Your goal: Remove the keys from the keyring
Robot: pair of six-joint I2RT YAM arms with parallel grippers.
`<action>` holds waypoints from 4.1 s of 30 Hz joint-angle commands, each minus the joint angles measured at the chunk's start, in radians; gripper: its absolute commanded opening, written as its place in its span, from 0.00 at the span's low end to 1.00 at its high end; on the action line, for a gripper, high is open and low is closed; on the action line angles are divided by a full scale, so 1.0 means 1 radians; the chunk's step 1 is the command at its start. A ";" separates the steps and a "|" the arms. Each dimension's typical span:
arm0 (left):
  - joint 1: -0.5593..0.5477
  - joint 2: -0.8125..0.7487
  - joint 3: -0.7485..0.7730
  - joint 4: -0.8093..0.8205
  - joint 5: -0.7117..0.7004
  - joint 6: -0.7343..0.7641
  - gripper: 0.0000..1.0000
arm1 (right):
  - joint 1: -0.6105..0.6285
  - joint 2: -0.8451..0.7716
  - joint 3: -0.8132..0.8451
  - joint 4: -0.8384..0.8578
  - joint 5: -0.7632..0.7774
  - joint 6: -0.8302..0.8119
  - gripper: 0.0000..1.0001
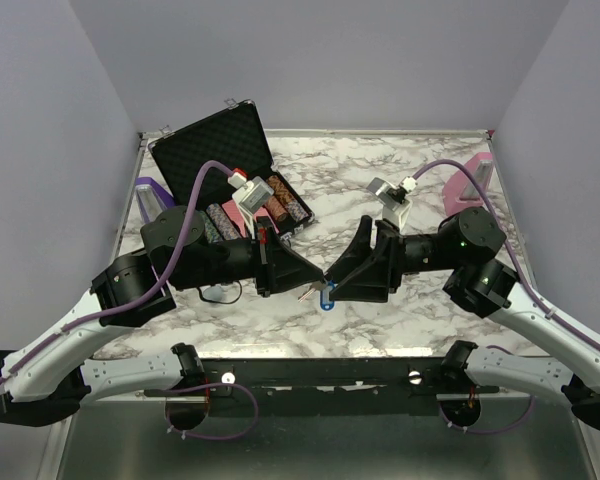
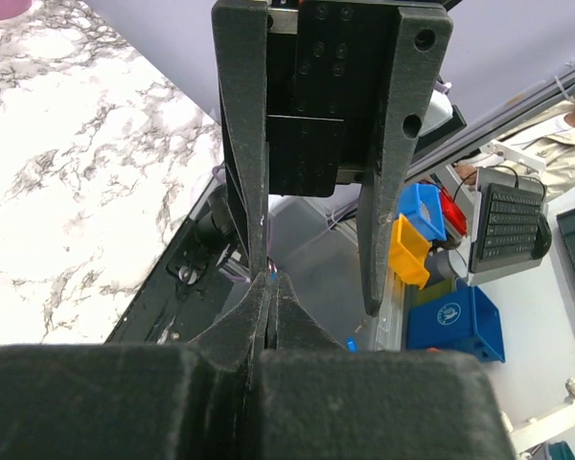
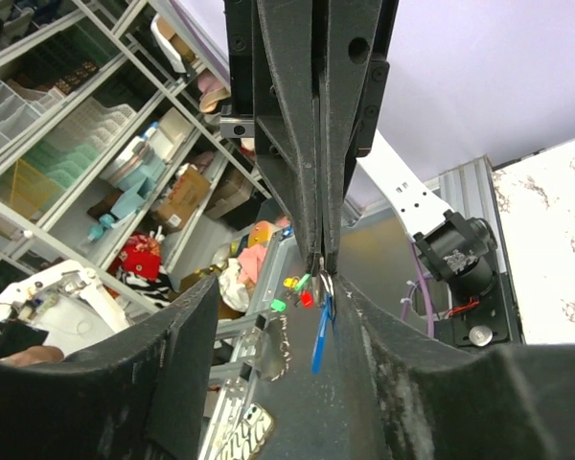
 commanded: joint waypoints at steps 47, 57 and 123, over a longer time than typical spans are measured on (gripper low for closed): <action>-0.016 -0.022 -0.037 0.082 0.022 -0.066 0.00 | 0.001 0.021 0.062 -0.063 0.035 -0.041 0.01; -0.019 -0.045 0.004 0.036 -0.082 -0.048 0.00 | 0.002 0.010 0.036 -0.034 0.034 -0.032 0.67; -0.019 -0.035 -0.054 0.122 -0.047 -0.065 0.31 | 0.001 0.030 0.005 0.021 0.061 -0.016 0.01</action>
